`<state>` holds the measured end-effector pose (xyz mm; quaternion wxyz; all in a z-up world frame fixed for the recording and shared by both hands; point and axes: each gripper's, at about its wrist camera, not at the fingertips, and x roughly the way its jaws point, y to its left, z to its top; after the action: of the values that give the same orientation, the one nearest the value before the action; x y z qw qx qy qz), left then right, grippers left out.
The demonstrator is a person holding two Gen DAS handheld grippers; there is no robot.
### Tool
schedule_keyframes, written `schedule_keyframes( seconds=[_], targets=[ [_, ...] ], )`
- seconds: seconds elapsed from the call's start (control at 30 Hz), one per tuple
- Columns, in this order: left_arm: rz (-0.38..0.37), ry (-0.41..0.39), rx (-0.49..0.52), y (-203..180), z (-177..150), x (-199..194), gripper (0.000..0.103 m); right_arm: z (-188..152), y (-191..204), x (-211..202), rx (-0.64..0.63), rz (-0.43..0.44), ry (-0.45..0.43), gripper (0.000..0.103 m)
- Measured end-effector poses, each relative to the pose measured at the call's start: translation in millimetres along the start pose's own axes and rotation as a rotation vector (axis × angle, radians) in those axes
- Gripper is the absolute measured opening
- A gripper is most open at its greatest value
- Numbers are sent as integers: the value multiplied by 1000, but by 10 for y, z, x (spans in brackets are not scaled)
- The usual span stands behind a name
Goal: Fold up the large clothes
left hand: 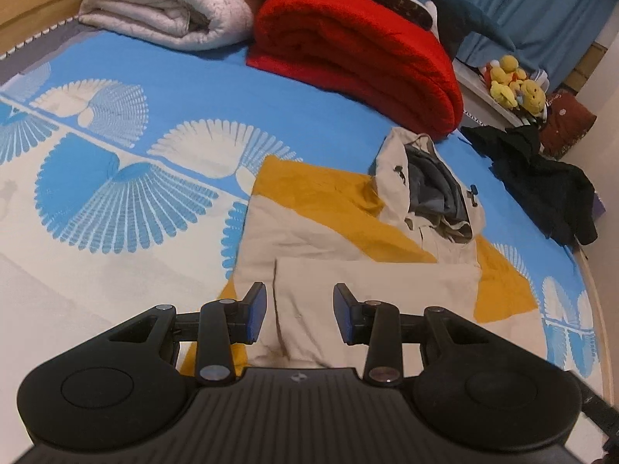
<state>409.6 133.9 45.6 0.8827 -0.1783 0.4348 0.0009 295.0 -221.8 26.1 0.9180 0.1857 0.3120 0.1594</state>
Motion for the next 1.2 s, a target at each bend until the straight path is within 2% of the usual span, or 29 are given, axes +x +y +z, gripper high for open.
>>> schedule_keyframes(
  seconds=[0.13, 0.23, 0.33, 0.4, 0.47, 0.6, 0.73, 0.8, 0.83, 0.87, 0.9, 1.07, 1.1, 1.13, 1.2],
  targets=[
    [-9, 44, -27, 31, -46, 160, 42, -47, -284, -170, 148, -93, -46, 33],
    [-15, 74, -66, 57, -81, 317, 41, -102, -516, -100, 185, -146, -65, 33],
    [-29, 117, -107, 92, -143, 509, 41, -157, -743, 107, 281, -190, -19, 35],
    [-29, 144, -135, 124, -198, 631, 39, -126, -842, 186, 286, -178, 4, 35],
    [-18, 161, -144, 148, -243, 733, 40, -72, -884, 242, 277, -213, 6, 35],
    [9, 173, -148, 168, -280, 870, 39, 49, -1068, 313, 322, -224, 5, 35],
    [20, 176, -149, 147, -289, 958, 38, 132, -1265, 283, 336, -289, -20, 35],
    [24, 181, -147, 126, -289, 998, 30, 153, -1370, 266, 368, -313, -21, 35],
    [21, 184, -144, 118, -292, 1013, 16, 158, -1419, 271, 385, -323, -20, 35],
    [20, 180, -140, 111, -288, 1012, 2, 161, -1467, 279, 404, -334, -19, 35],
    [25, 163, -132, 93, -278, 987, 0, 157, -1504, 287, 415, -339, -21, 35],
    [45, -47, -32, -57, -110, 602, 0, 147, -1628, 366, 470, -352, -16, 35],
    [49, -69, -28, -57, -83, 563, 0, 138, -1661, 387, 487, -350, -11, 35],
    [53, -69, -31, -45, -63, 562, 1, 124, -1698, 409, 507, -350, -3, 35],
    [67, -11, -53, 7, -69, 660, 2, 78, -1779, 466, 548, -362, 15, 35]
  ],
)
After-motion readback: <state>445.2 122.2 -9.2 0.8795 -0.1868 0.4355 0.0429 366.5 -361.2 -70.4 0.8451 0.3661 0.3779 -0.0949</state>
